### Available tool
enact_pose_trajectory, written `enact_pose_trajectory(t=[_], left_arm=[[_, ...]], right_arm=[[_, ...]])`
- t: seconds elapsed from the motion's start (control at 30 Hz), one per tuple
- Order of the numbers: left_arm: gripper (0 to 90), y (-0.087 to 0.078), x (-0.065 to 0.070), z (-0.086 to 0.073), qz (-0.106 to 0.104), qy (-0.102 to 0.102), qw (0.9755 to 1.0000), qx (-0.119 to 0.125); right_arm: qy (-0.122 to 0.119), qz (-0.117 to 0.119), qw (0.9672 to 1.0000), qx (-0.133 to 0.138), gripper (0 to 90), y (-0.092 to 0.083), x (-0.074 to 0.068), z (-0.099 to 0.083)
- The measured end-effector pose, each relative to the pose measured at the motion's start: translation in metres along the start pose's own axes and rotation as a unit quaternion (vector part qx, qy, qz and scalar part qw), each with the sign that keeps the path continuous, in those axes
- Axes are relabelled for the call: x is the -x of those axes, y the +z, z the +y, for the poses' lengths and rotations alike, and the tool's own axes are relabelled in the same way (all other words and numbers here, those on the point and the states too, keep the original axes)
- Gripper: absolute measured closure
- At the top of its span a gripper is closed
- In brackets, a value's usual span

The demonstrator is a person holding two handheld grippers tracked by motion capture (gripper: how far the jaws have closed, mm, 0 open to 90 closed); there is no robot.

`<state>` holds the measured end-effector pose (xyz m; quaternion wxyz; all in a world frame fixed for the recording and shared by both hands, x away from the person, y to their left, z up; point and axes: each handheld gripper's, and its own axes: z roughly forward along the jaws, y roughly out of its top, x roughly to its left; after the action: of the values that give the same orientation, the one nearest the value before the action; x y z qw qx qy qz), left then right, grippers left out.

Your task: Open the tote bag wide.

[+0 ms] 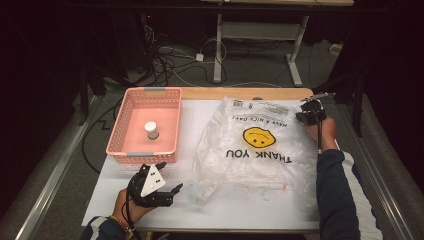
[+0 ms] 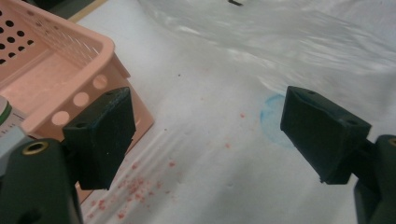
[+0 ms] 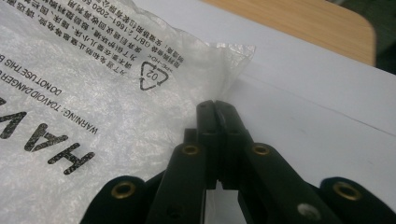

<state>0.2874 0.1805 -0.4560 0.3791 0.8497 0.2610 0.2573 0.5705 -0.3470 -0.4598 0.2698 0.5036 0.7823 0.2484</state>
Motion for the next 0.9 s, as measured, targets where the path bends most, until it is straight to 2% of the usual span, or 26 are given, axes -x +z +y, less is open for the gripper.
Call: enact_pose_trajectory(t=[0.03, 0.07, 0.1, 0.17, 0.2, 0.23, 0.33, 0.4, 0.43, 0.47, 0.5, 0.6, 0.63, 0.67, 0.7, 0.73, 0.8, 0.83, 0.87, 0.9], left_arm=[[17.4, 0.0, 0.0, 0.0, -0.001, 0.001, 1.0, -0.001], [17.4, 0.0, 0.0, 0.0, -0.002, 0.001, 1.0, -0.001], [17.4, 0.0, 0.0, 0.0, -0.002, 0.001, 1.0, 0.0], [17.4, -0.001, 0.001, 0.001, -0.002, 0.006, 1.0, 0.002], [17.4, -0.001, 0.001, 0.001, -0.002, 0.009, 1.0, 0.002], [17.4, -0.001, 0.002, 0.002, -0.002, 0.011, 0.9999, 0.002], [17.4, -0.003, 0.003, 0.003, 0.003, 0.016, 0.9998, 0.006], [17.4, -0.005, 0.004, 0.005, 0.006, 0.015, 0.9998, 0.011], [17.4, -0.006, 0.005, 0.005, 0.006, 0.014, 0.9998, 0.013], [17.4, -0.006, 0.005, 0.006, 0.006, 0.014, 0.9998, 0.015], [17.4, -0.005, 0.006, 0.008, 0.007, 0.016, 0.9998, 0.013], [17.4, -0.001, 0.007, 0.01, 0.004, 0.013, 0.9999, 0.01], [17.4, 0.0, 0.008, 0.011, 0.002, 0.017, 0.9998, 0.008], [17.4, 0.002, 0.009, 0.011, 0.002, 0.02, 0.9998, 0.006], [17.4, 0.003, 0.01, 0.012, 0.001, 0.022, 0.9997, 0.003], [17.4, 0.004, 0.01, 0.013, 0.001, 0.024, 0.9997, 0.003], [17.4, 0.005, 0.01, 0.014, 0.001, 0.023, 0.9997, 0.004], [17.4, 0.005, 0.009, 0.014, 0.002, 0.024, 0.9997, 0.004], [17.4, 0.005, 0.008, 0.015, 0.003, 0.024, 0.9997, 0.004], [17.4, 0.006, 0.008, 0.015, 0.003, 0.023, 0.9997, 0.005]], right_arm=[[0.027, -0.013, 0.9995, 0.005, 90.0, -0.006, 0.005, -0.003], [0.027, -0.013, 0.9995, 0.005, 90.0, -0.006, 0.005, -0.003], [0.045, -0.035, 0.9984, 0.007, 90.0, -0.015, 0.011, -0.008], [0.052, -0.04, 0.9979, -0.001, 90.0, -0.02, 0.014, -0.011], [0.068, -0.035, 0.9971, 0.005, 90.0, -0.032, 0.02, -0.019], [0.068, -0.035, 0.9971, 0.005, 90.0, -0.032, 0.02, -0.019], [0.058, -0.042, 0.9974, -0.001, 90.0, -0.053, 0.024, -0.032], [0.06, -0.036, 0.9975, 0.013, 90.0, -0.068, 0.027, -0.042], [0.054, -0.033, 0.998, 0.01, 90.0, -0.075, 0.025, -0.046], [0.033, -0.032, 0.9988, 0.017, 90.0, -0.088, 0.019, -0.055], [0.033, -0.032, 0.9988, 0.017, 90.0, -0.088, 0.019, -0.055], [0.025, -0.017, 0.9991, 0.028, 89.3, -0.102, 0.009, -0.07], [0.015, -0.018, 0.9992, 0.032, 88.3, -0.109, 0.003, -0.079], [0.015, -0.018, 0.9992, 0.032, 88.3, -0.109, 0.003, -0.079], [0.013, -0.016, 0.999, 0.04, 87.4, -0.113, -0.002, -0.087], [0.014, -0.015, 0.9988, 0.045, 79.1, -0.115, -0.003, -0.091], [0.011, -0.016, 0.9985, 0.05, 77.3, -0.117, -0.005, -0.094], [0.003, -0.02, 0.9976, 0.066, 69.0, -0.125, -0.009, -0.097], [0.003, -0.02, 0.9976, 0.066, 69.0, -0.125, -0.009, -0.097], [-0.002, -0.022, 0.9964, 0.082, 65.2, -0.131, -0.013, -0.097]])
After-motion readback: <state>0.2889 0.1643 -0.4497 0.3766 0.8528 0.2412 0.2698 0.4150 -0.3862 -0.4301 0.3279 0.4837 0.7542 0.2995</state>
